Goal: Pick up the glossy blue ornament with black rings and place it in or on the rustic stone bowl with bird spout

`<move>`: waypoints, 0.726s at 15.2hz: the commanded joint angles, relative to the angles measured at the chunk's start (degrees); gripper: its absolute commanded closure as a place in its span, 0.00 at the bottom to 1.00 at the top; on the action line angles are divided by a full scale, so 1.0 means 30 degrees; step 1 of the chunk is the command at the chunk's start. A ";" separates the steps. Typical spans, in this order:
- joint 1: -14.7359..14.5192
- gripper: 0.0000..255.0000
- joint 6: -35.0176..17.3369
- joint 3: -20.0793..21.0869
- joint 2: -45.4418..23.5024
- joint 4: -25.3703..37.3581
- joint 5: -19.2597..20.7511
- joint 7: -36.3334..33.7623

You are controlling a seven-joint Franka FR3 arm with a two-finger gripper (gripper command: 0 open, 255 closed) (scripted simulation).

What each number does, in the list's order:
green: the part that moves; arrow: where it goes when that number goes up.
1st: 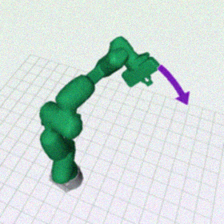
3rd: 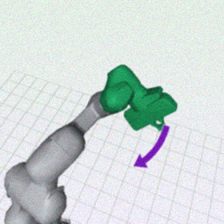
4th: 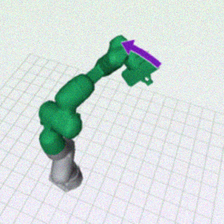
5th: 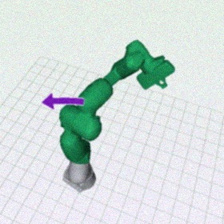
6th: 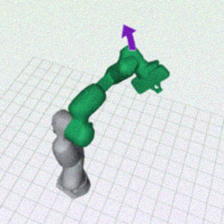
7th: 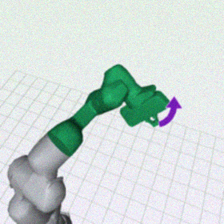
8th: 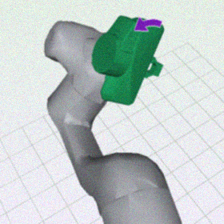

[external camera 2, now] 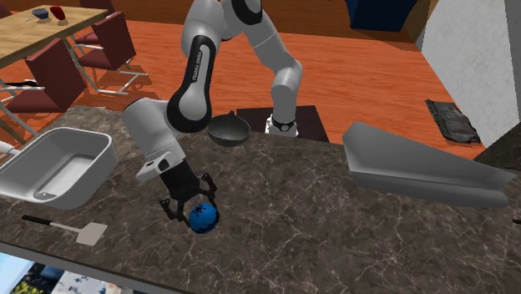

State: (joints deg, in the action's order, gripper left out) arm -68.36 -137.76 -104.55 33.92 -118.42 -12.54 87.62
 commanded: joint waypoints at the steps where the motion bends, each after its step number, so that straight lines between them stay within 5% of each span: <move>1: 0.0322 1.00 0.0421 0.0379 -0.0256 0.0191 -0.0131 -0.0139; 11: 0.1768 1.00 0.2366 0.2144 -0.1357 0.1261 -0.0696 -0.0884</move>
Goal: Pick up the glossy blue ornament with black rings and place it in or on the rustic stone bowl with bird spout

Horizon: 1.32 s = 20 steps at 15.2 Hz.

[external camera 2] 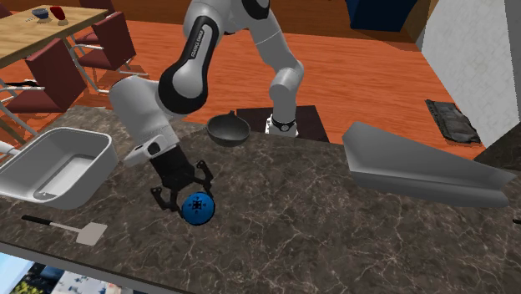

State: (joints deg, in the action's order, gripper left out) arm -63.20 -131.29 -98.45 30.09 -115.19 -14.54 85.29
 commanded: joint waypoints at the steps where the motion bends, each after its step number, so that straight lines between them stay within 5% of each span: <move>1: 0.0180 1.00 0.0408 0.0275 -0.0178 0.0314 -0.0075 -0.0188; 12: 0.1343 1.00 0.2442 0.1760 -0.1008 0.1833 -0.0439 -0.1063; 17: 0.8888 1.00 0.2753 0.7420 -0.0825 -0.1592 -0.0765 0.0099; 20: 1.2358 1.00 0.2976 0.9945 0.0563 -0.3412 0.0224 0.0005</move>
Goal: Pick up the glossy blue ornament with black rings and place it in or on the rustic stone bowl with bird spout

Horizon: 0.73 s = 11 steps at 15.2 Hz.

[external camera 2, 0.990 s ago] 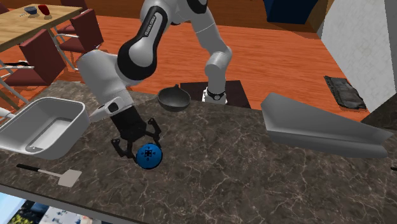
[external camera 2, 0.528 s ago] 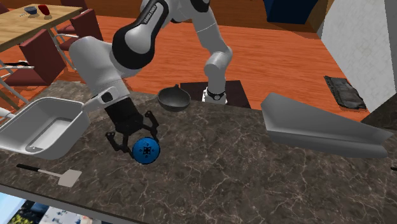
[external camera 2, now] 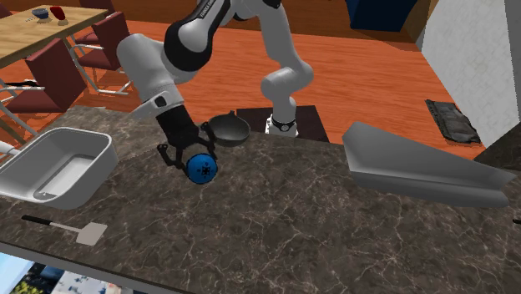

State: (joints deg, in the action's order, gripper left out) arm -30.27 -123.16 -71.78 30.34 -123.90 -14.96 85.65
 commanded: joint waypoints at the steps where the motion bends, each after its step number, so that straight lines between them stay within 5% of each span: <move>1: 0.2380 1.00 0.0390 0.1710 0.0986 -0.1069 0.0710 -0.0158; 11: 1.0234 1.00 0.3120 0.5230 0.6110 -0.5313 0.3785 -0.0094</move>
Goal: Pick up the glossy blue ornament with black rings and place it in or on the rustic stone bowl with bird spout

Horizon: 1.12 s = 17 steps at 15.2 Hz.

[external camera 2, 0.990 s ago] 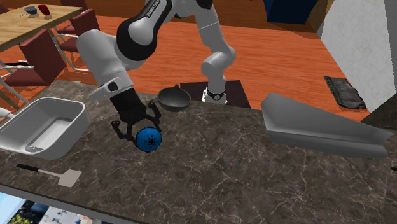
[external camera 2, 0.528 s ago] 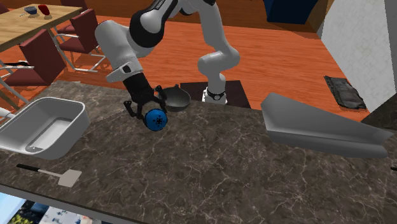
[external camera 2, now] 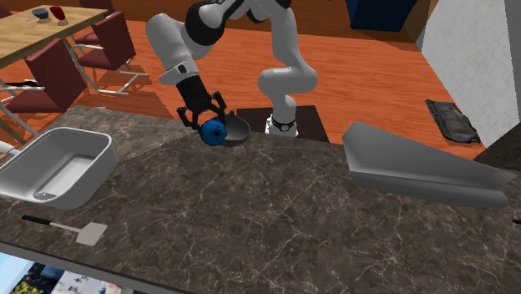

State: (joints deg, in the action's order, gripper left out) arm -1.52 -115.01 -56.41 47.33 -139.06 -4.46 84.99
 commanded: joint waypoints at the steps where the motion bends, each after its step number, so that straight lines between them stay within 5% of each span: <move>1: 0.1317 1.00 0.0815 0.0256 0.0935 -0.0546 0.0548 0.0201; 9: 0.6634 1.00 0.5193 0.0594 0.4700 -0.1912 0.2663 0.1442; 17: 0.6826 1.00 0.3696 -0.0754 0.4459 -0.3336 0.3523 0.2372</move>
State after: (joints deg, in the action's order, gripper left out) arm 18.98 -103.12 -57.98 60.90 -148.46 5.71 91.66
